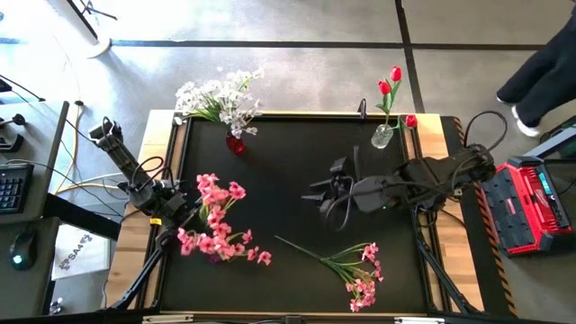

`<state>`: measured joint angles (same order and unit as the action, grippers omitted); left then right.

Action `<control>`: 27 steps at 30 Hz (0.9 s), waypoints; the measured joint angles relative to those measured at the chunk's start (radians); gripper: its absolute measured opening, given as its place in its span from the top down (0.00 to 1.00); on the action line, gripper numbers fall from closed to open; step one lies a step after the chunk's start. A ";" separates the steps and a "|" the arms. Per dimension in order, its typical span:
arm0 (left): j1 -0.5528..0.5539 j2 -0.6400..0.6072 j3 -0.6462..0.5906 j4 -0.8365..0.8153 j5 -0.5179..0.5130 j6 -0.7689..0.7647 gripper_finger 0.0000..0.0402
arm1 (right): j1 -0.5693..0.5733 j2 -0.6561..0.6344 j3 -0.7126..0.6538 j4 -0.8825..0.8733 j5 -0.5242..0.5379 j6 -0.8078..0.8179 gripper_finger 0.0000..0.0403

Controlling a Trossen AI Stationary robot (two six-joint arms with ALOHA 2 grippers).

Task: Sort flowers into vase by color
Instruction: Put the top pink flowers into the violet vase

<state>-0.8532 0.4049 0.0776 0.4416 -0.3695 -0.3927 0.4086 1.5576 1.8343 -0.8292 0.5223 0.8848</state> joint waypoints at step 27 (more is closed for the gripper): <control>0.000 -0.088 0.413 -0.952 0.009 -0.003 0.28 | 0.110 0.199 0.001 -0.418 -0.154 0.271 0.49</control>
<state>-0.8532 0.3166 0.4902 -0.5101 -0.3610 -0.3959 0.5182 1.7566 1.8351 -1.2472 0.3684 1.1556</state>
